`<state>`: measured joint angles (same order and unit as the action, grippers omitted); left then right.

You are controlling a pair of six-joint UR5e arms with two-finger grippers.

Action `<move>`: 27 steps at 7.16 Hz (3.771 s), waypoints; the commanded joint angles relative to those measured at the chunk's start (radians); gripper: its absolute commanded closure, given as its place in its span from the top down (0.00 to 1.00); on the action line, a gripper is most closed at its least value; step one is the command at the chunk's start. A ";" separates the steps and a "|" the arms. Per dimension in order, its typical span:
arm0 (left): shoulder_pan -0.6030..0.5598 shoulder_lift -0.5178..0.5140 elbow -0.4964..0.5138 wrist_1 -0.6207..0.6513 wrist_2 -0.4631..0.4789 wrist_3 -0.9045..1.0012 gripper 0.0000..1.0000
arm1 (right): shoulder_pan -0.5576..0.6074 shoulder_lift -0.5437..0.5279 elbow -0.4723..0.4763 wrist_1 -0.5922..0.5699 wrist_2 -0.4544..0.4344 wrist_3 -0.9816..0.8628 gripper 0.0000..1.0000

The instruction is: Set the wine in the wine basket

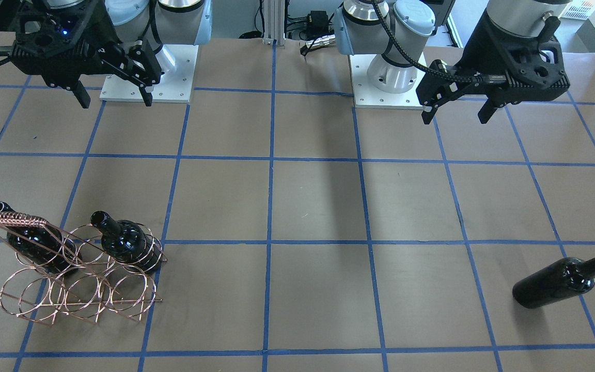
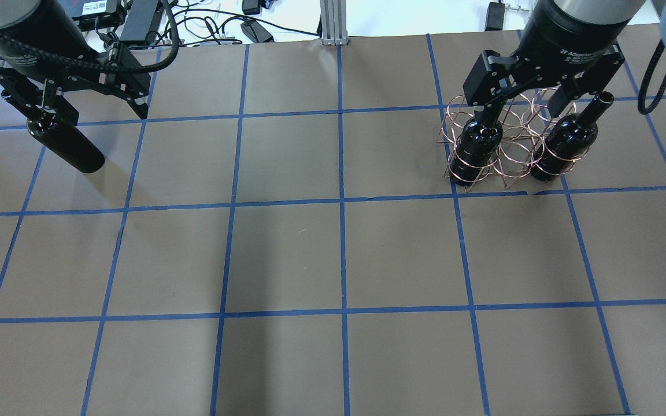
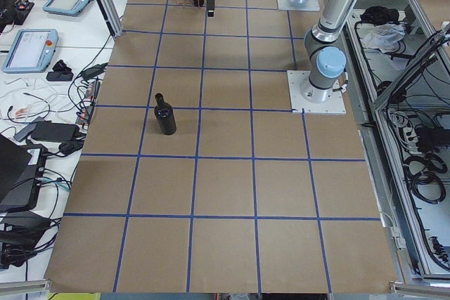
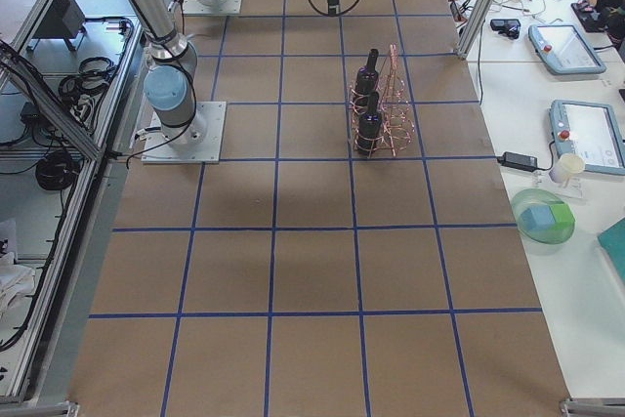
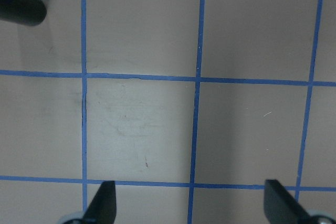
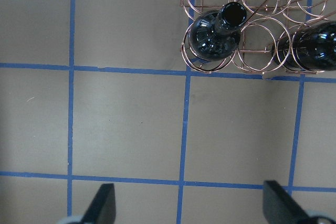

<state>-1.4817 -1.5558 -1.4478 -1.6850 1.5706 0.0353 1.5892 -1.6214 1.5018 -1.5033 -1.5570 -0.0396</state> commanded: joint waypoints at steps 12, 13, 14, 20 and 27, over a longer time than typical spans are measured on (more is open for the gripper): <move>0.059 -0.013 0.016 0.010 -0.012 0.005 1.00 | 0.000 -0.002 0.003 0.000 0.001 0.000 1.00; 0.136 -0.027 0.020 0.010 -0.015 0.074 1.00 | 0.000 -0.002 0.003 0.000 0.000 0.000 1.00; 0.218 -0.033 0.024 0.010 -0.006 0.235 1.00 | 0.000 -0.002 0.003 0.000 0.000 0.001 1.00; 0.406 -0.257 0.164 0.109 -0.007 0.452 1.00 | -0.001 -0.002 0.003 0.000 0.000 0.000 1.00; 0.431 -0.448 0.190 0.312 -0.011 0.535 1.00 | 0.000 -0.002 0.003 0.000 0.000 0.000 1.00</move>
<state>-1.0555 -1.9880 -1.2590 -1.3865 1.5609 0.5647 1.5892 -1.6230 1.5048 -1.5033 -1.5563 -0.0393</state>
